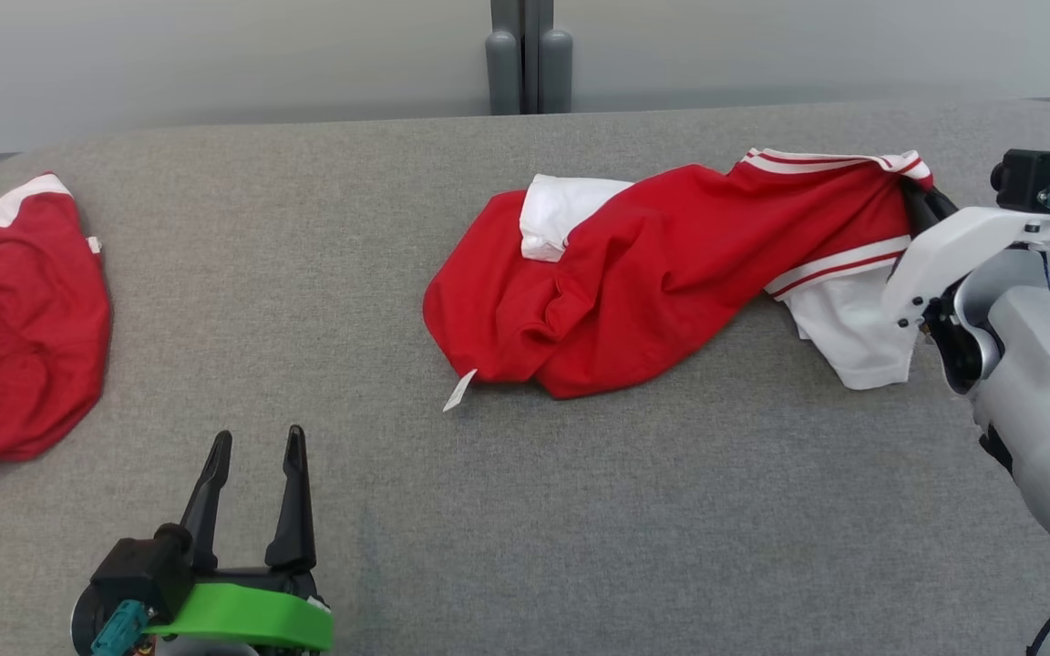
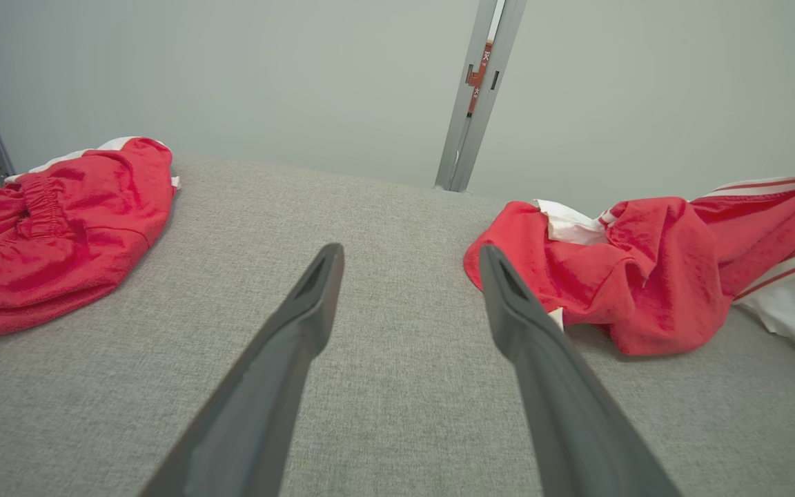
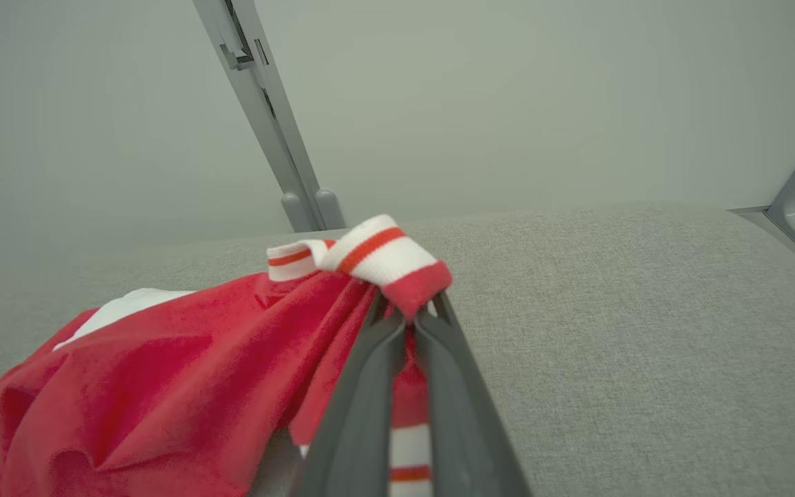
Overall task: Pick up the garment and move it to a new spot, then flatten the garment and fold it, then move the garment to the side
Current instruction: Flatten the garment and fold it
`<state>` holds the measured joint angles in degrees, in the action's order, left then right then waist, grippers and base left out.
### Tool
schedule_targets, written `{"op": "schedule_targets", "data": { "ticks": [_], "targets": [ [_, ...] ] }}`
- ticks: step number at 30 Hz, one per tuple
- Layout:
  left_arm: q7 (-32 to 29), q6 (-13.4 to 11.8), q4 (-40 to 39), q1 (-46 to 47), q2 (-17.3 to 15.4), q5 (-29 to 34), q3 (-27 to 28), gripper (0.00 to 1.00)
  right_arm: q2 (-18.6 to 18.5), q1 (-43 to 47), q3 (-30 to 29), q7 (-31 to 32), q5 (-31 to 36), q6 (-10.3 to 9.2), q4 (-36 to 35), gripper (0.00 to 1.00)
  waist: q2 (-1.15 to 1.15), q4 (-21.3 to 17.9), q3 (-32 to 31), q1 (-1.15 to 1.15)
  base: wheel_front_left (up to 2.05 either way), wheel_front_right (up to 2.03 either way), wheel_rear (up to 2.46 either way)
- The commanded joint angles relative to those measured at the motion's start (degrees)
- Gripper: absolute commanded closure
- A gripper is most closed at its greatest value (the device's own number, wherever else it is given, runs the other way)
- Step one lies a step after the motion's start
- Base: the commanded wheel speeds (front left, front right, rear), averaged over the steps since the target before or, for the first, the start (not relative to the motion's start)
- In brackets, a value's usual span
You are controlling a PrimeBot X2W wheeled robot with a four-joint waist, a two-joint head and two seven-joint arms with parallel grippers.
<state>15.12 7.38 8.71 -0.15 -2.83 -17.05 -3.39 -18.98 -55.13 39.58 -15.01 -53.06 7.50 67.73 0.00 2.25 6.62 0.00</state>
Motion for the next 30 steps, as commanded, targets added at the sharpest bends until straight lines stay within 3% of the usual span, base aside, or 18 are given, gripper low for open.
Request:
{"op": "schedule_targets", "data": {
  "ticks": [1, 4, 5, 6, 11, 16, 21, 25, 30],
  "targets": [
    [0.05, 0.12, -0.23, 1.22, -0.11, 0.53, 0.1, 0.0, -0.96, 1.15, -0.81, -0.23, 1.87, -0.02, 0.48, 1.0, 0.0, -0.18, 1.01, 0.0, 0.0, 0.0, 0.0],
    [0.05, 0.12, -0.24, 1.81, -0.11, 0.8, 0.01, 0.0, -1.87, 2.31, -2.45, -0.2, 5.85, -0.02, 1.53, 1.0, 0.0, -0.17, 1.83, 0.0, 0.0, 0.0, 0.0],
    [0.05, 0.12, -0.19, 2.04, -0.11, 0.84, 0.01, 0.0, -2.3, 2.5, -3.29, -0.21, 7.48, -0.02, 1.95, 0.25, 0.0, -0.16, 2.06, 0.0, 0.0, 0.0, 0.0],
    [0.05, 0.12, -0.13, 2.23, -0.11, 0.94, 0.01, 0.0, -2.54, 2.77, -4.31, -0.21, 8.82, -0.02, 2.15, 0.0, 0.0, -0.12, 2.21, 0.0, 0.0, 0.0, 0.0],
    [0.05, 0.12, -0.05, 2.59, -0.11, 1.33, 0.35, 0.0, -4.65, 3.6, -11.6, -0.2, 15.83, -0.02, -0.85, 0.0, 0.0, -0.13, 2.27, 0.0, 0.0, 0.0, 0.0],
    [0.05, 0.12, 0.03, 2.07, -0.11, 1.55, 1.05, 0.0, -4.19, 9.74, -24.54, -0.2, 26.39, -0.02, -13.21, 0.0, 0.0, -0.6, 0.83, 0.0, 0.0, 0.0, 0.0],
    [0.05, 0.12, -0.11, 0.59, -0.11, 1.29, 1.9, 0.0, 2.17, 22.53, -35.67, -0.21, 36.96, -0.02, -30.83, 0.0, 0.0, -1.52, -1.06, 0.0, 0.0, 0.0, 0.0],
    [0.04, 0.12, -0.32, 0.14, -0.1, 1.08, 2.31, 0.0, 7.46, 32.48, -37.53, -0.21, 42.02, -0.02, -41.43, 0.0, 0.0, -2.24, -1.85, 0.0, 0.0, 0.0, 0.0],
    [0.05, 0.12, -0.54, -0.41, -0.11, 1.17, 2.84, 0.0, 11.52, 41.28, -37.03, -0.2, 45.52, -0.02, -49.93, 0.0, 0.0, -3.16, -2.63, 0.0, 0.0, 0.0, 0.0]
  ]
}}
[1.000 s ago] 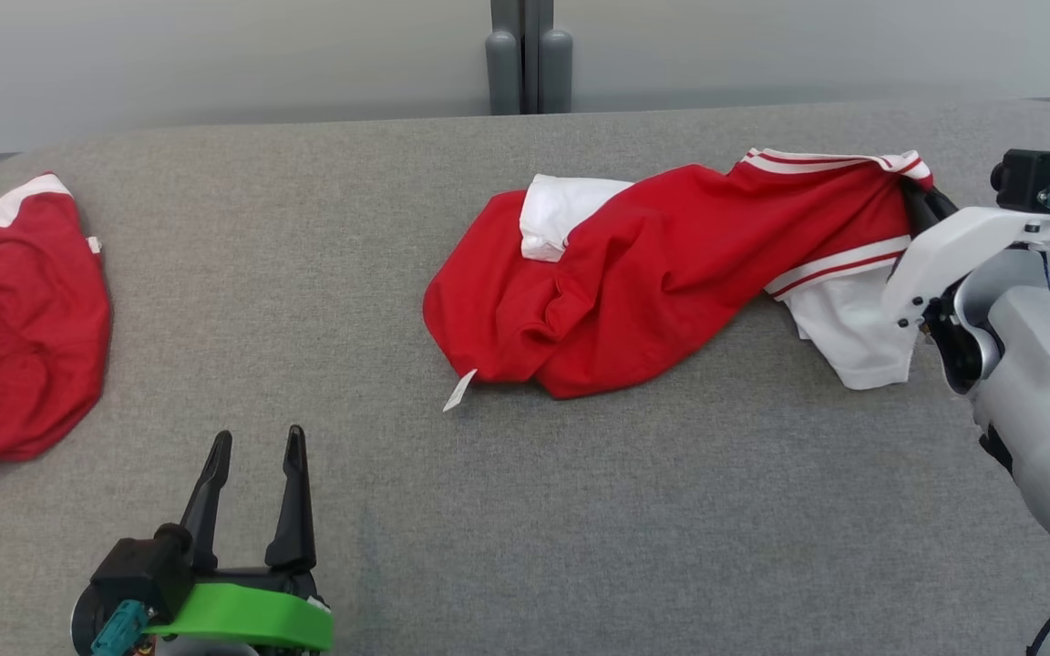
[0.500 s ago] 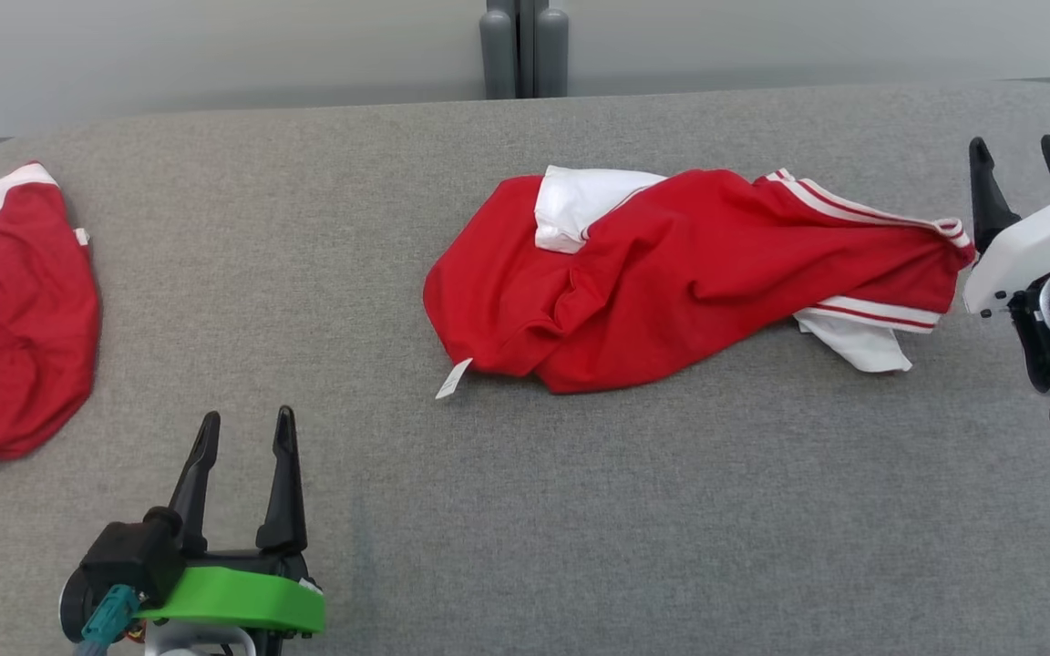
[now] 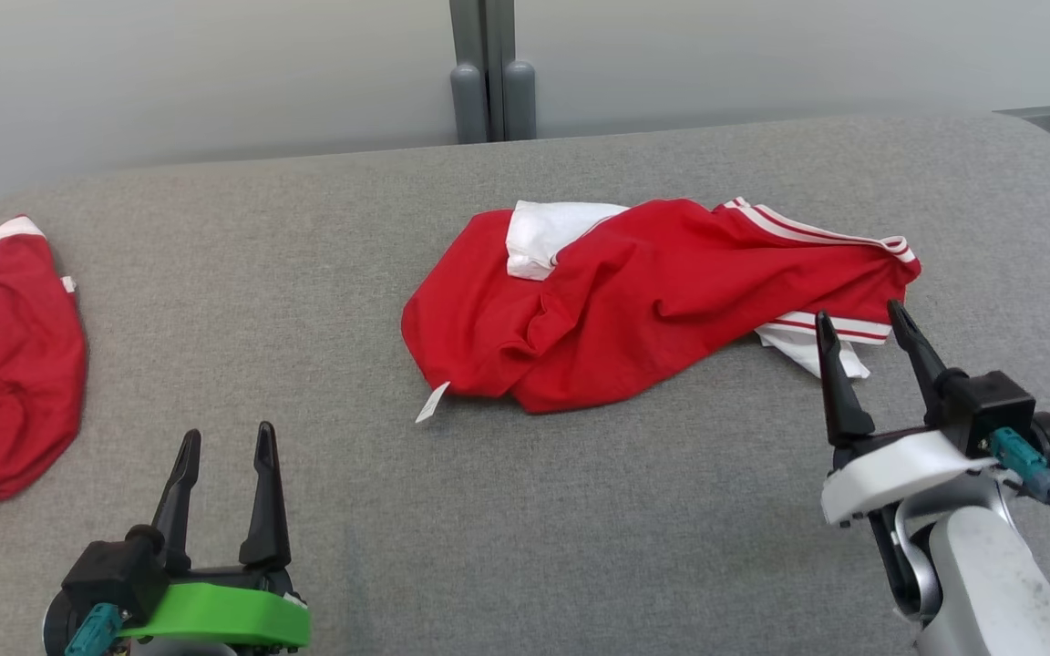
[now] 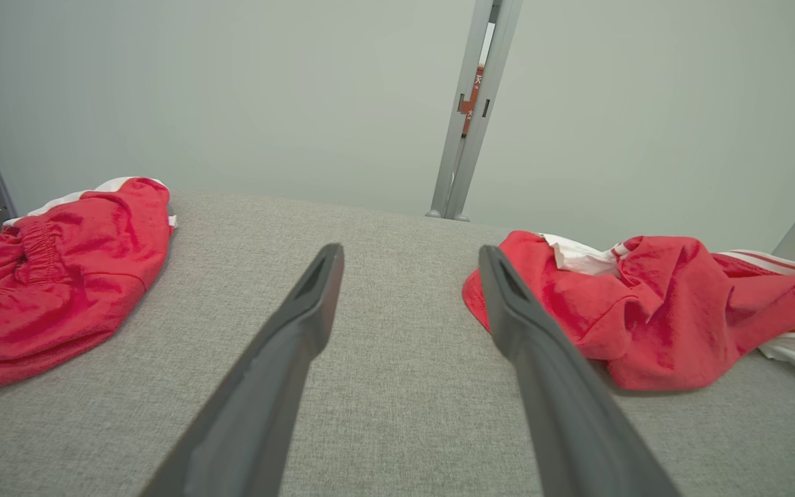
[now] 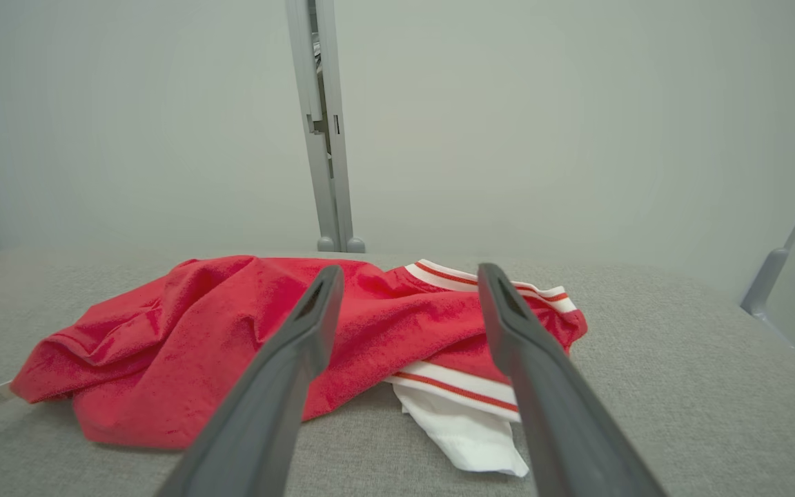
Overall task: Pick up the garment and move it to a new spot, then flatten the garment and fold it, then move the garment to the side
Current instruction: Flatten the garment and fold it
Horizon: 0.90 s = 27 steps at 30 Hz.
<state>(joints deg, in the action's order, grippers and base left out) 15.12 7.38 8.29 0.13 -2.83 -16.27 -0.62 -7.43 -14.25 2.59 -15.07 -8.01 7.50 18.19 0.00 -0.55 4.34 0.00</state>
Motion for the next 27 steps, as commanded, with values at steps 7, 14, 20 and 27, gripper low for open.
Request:
{"op": "schedule_targets", "data": {
  "ticks": [7, 14, 20, 27],
  "targets": [
    [0.05, 0.12, 0.09, -1.55, -0.11, 0.78, 0.49, 0.0, 2.9, 8.25, -0.97, -0.16, 2.97, -0.02, -7.15, 0.0, 0.0, -0.77, -1.91, 0.0, 0.0, 0.0, 0.0],
    [0.05, 0.12, 0.35, -2.86, -0.11, 0.7, 0.31, 0.0, 4.06, 10.79, -2.29, 0.58, 3.38, -0.02, -8.41, 0.0, 0.0, -0.64, -3.11, 0.0, 0.0, 0.0, 0.0],
    [0.05, 0.12, 0.68, -3.36, -0.11, 0.59, -0.03, 0.0, 4.19, 9.88, -0.58, 1.83, 3.68, -0.02, -8.49, 0.0, 0.0, -0.5, -3.38, 0.0, 0.0, 0.0, 0.0],
    [0.05, 0.12, 0.89, -3.17, -0.11, 0.34, -0.5, 0.0, 4.2, 9.28, 0.27, 2.68, 3.49, -0.02, -8.8, 0.0, 0.0, -0.16, -2.89, 0.0, 0.0, 0.0, 0.0]
  ]
}}
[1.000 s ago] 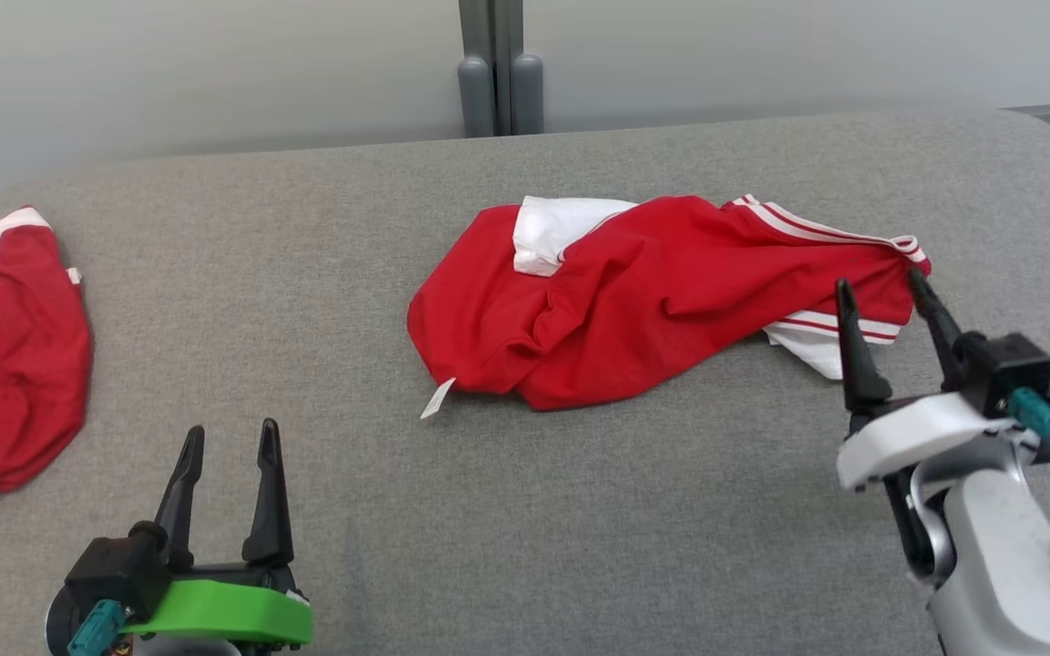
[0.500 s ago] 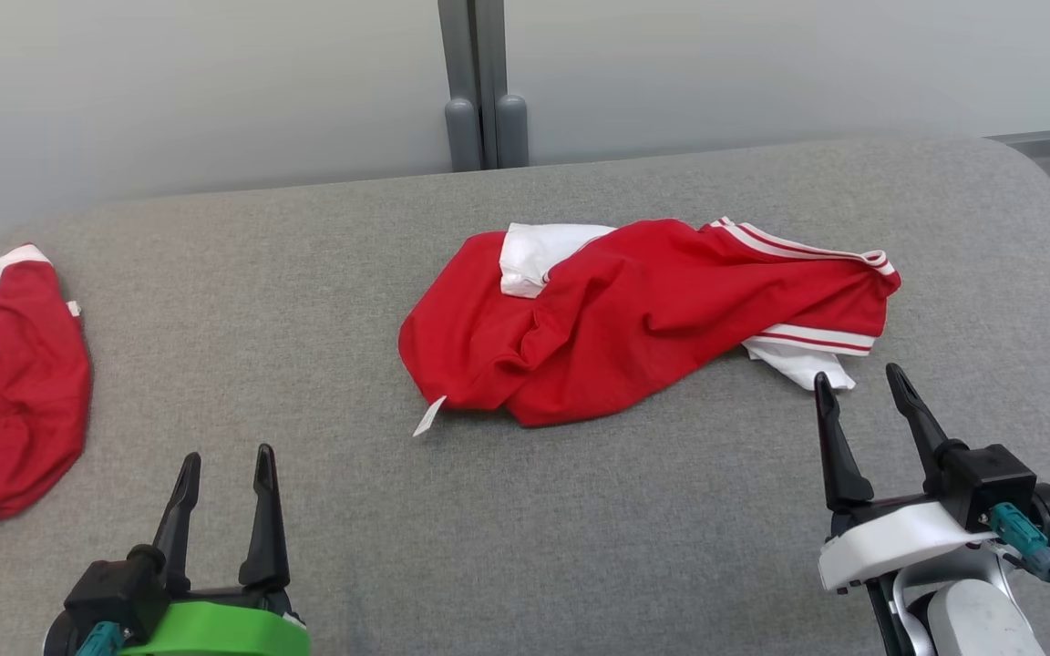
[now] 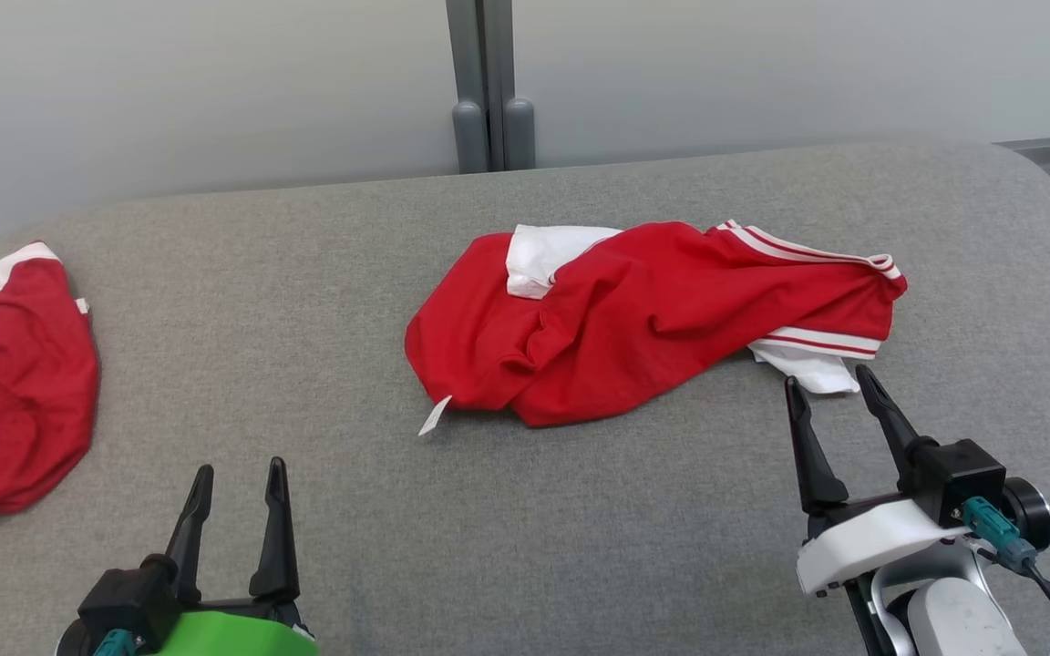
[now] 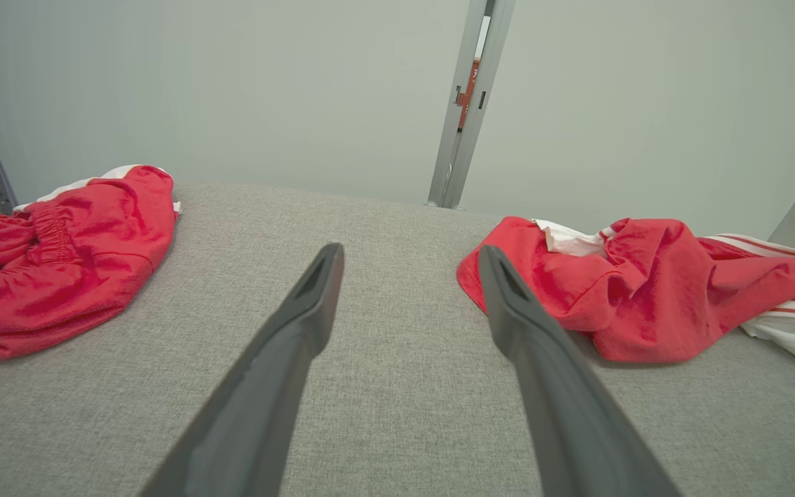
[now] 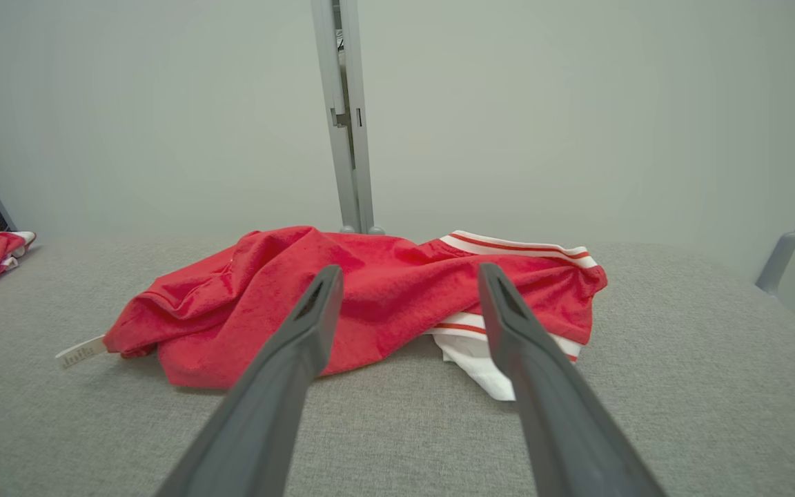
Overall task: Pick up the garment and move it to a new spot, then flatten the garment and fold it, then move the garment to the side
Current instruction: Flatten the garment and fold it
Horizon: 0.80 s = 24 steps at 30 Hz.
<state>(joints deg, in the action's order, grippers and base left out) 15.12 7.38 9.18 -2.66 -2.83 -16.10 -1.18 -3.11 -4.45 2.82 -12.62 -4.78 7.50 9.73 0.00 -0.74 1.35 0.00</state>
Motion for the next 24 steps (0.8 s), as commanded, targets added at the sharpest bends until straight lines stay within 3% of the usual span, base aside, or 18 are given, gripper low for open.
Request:
{"op": "schedule_targets", "data": {
  "ticks": [1, 6, 12, 24],
  "targets": [
    [0.05, 0.12, 0.02, -0.3, -0.11, 0.08, 0.05, 0.0, -0.11, -0.52, 0.09, 0.35, 0.18, -0.02, -0.44, 0.0, 0.0, 0.03, 0.27, 0.0, 0.0, 0.0, 0.0],
    [0.05, 0.13, 2.06, 2.04, -0.17, 0.45, -1.06, 0.0, -0.11, -1.06, 0.27, 0.41, -0.14, -0.02, -0.86, 0.0, 0.0, -0.37, 1.68, 0.0, 0.0, 0.0, 0.0],
    [-0.75, 0.12, 11.87, 10.4, -2.22, -1.12, -5.62, 0.0, -0.1, -2.72, 1.46, 0.66, -0.41, -0.02, -0.87, 0.0, 0.0, -2.25, 4.62, 0.0, 0.0, 0.0, 0.0],
    [-9.01, -0.84, 29.67, 30.01, -2.56, -5.28, -5.92, 0.0, 0.02, -7.4, 6.64, -0.26, -1.66, -0.02, 0.86, 0.0, 0.0, -10.31, 11.81, 0.0, 0.0, 0.0, 0.0]
  ]
}}
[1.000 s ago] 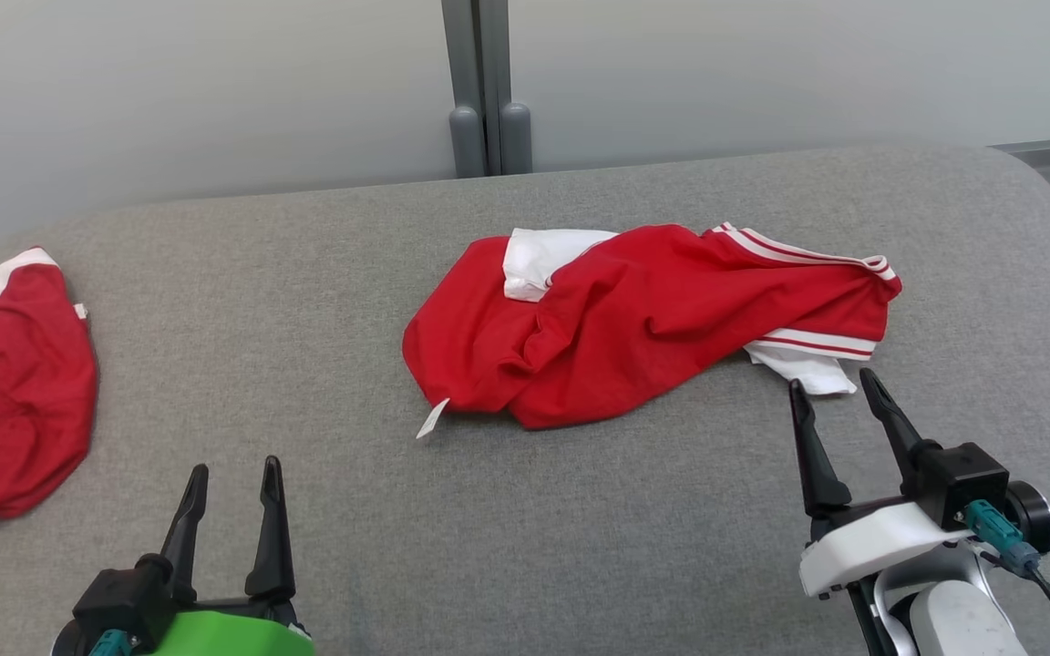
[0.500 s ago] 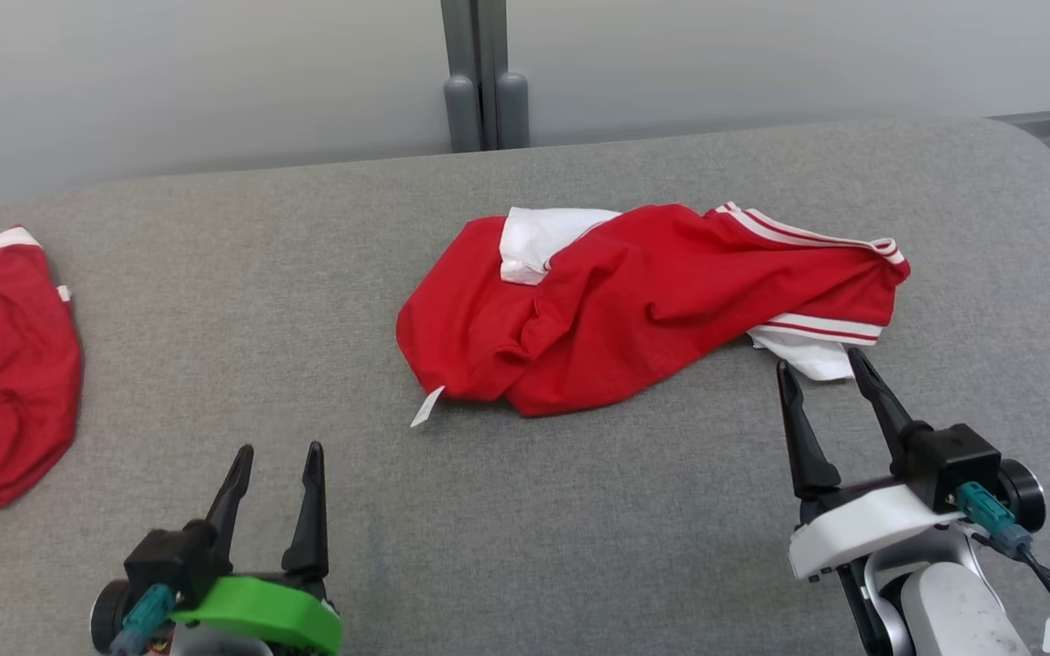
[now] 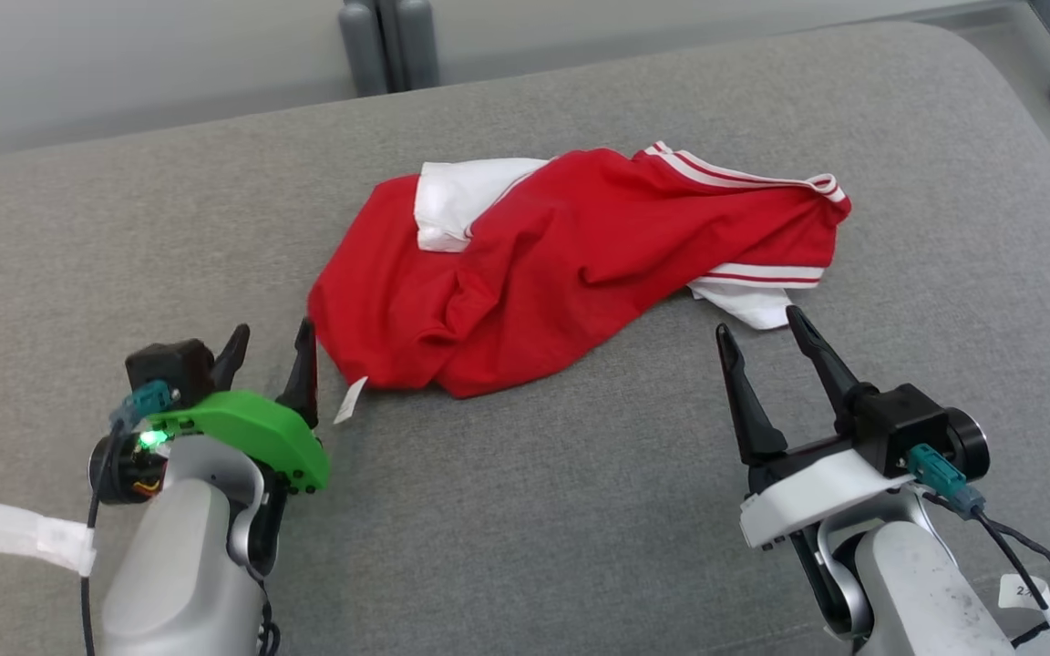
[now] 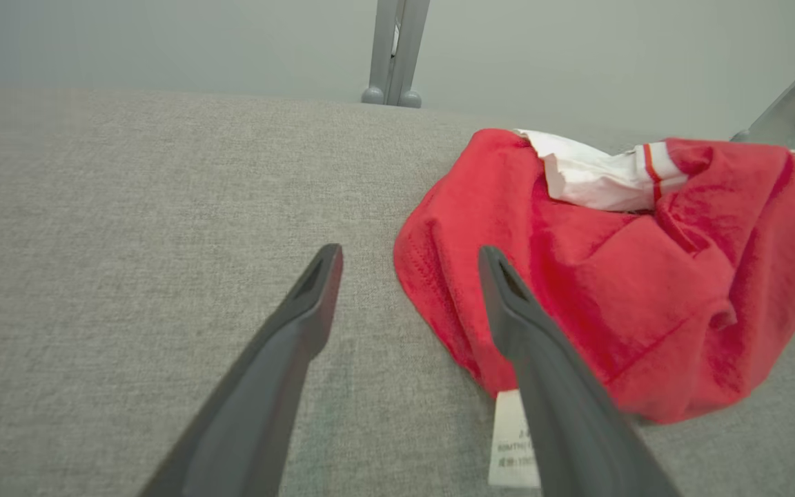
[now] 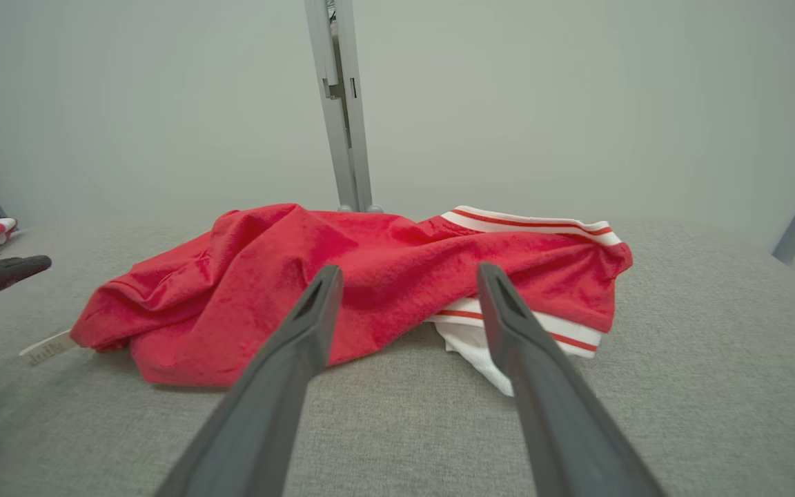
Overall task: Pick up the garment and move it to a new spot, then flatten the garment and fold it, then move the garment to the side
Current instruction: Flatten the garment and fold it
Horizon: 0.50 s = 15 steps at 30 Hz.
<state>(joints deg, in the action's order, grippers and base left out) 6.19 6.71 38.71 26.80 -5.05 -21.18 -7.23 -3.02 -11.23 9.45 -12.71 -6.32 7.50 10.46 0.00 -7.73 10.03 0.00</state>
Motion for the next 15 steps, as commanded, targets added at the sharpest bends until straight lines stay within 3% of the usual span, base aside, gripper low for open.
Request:
{"op": "schedule_targets", "data": {
  "ticks": [1, 6, 11, 14, 15],
  "targets": [
    [-0.79, -0.17, 1.33, 1.82, -0.3, -0.59, 0.32, 0.0, -0.03, -1.01, 0.3, -0.4, -0.33, -0.02, 0.35, 0.0, 0.0, -4.0, 3.61, 0.0, 0.0, 0.0, 0.0],
    [-5.47, -1.6, 5.91, 6.14, -0.02, -2.29, 0.91, 0.0, 0.04, -2.12, 0.91, -1.1, -0.72, -0.02, 1.33, 0.0, 0.0, -6.29, 5.0, 0.0, 0.0, 0.0, 0.0],
    [-9.68, -5.89, 9.01, 8.35, 0.13, -2.14, 1.31, 0.0, 0.11, -2.21, 0.84, -1.59, -1.01, -0.02, 2.04, 0.0, 0.0, -7.33, 5.47, 0.0, 0.0, 0.0, 0.0],
    [-10.27, -6.05, 9.58, 8.44, 0.1, -2.26, 1.02, 0.02, 0.11, -2.34, 0.99, -1.83, -1.23, -0.02, 2.38, 0.0, 0.0, -7.68, 5.4, 0.0, 0.0, 0.0, 0.0],
    [-9.87, -5.75, 9.55, 8.42, 0.06, -2.36, 0.93, 1.0, 0.11, -2.42, 1.0, -1.96, -1.33, -0.02, 2.54, 0.0, 0.0, -7.69, 5.33, 0.0, 0.0, 0.0, 0.0]
  ]
}}
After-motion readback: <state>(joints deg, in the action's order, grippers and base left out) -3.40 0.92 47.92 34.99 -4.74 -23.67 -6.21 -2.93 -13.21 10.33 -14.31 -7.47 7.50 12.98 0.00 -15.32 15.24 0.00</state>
